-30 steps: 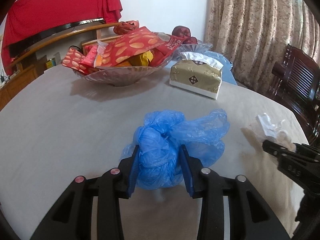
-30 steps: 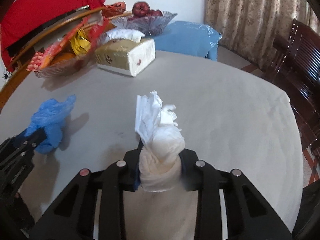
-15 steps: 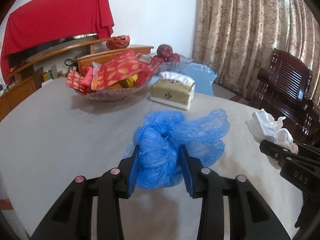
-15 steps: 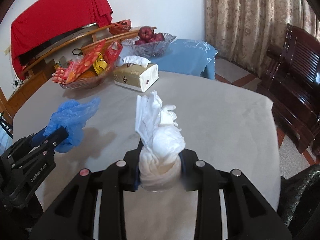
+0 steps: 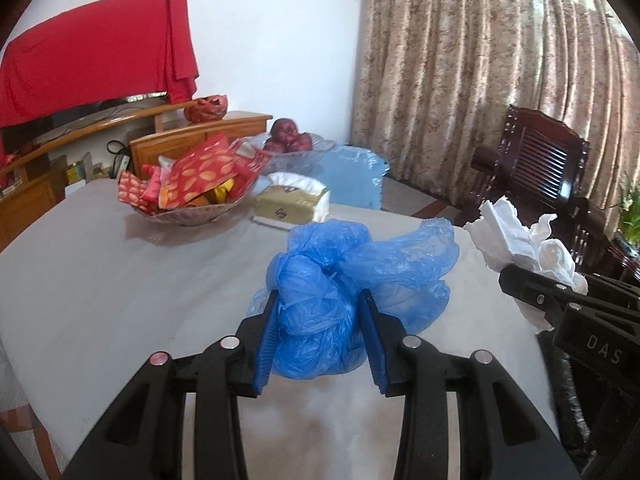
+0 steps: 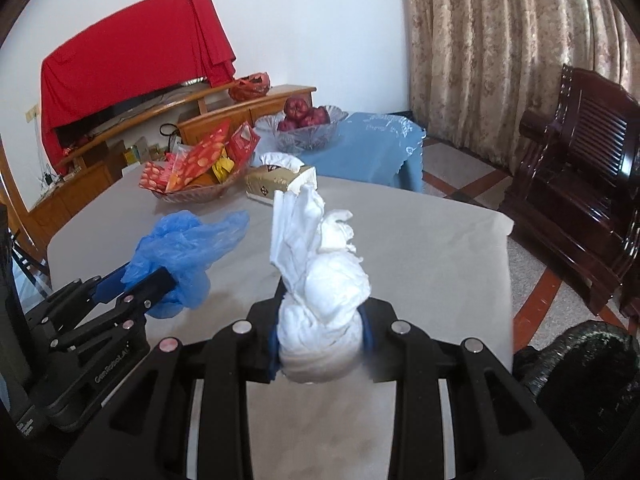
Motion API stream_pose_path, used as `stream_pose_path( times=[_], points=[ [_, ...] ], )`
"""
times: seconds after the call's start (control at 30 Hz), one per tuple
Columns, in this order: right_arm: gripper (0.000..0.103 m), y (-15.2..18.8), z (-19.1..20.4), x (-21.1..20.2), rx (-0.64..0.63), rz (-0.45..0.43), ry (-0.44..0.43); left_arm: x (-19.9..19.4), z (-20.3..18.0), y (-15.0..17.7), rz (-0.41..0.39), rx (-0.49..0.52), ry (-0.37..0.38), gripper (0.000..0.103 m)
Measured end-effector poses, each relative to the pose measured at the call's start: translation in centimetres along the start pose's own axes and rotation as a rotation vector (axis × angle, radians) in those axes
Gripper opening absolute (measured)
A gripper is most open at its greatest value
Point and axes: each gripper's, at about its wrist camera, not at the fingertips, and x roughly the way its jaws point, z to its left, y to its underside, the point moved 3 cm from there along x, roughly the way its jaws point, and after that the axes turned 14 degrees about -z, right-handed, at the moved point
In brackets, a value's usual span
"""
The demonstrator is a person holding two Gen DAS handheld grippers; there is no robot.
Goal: Collect trash
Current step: 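Carry bag and tissue over the bin and open both grippers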
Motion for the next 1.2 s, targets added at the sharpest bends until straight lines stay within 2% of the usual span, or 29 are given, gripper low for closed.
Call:
stream_pose_path(
  times=[0.37, 1.2],
  points=[
    [0.029, 0.9, -2.2, -5.7, 0.028, -0.034, 0.043, -3.1, -3.8, -0.2, -0.012, 0.031, 0.059, 0.039],
    [0.029, 3.5, -9.2, -16.6, 0.079, -0.128, 0.204, -7.8, -15.6, 0.0, -0.043, 0.149, 0.283, 0.04]
  ],
)
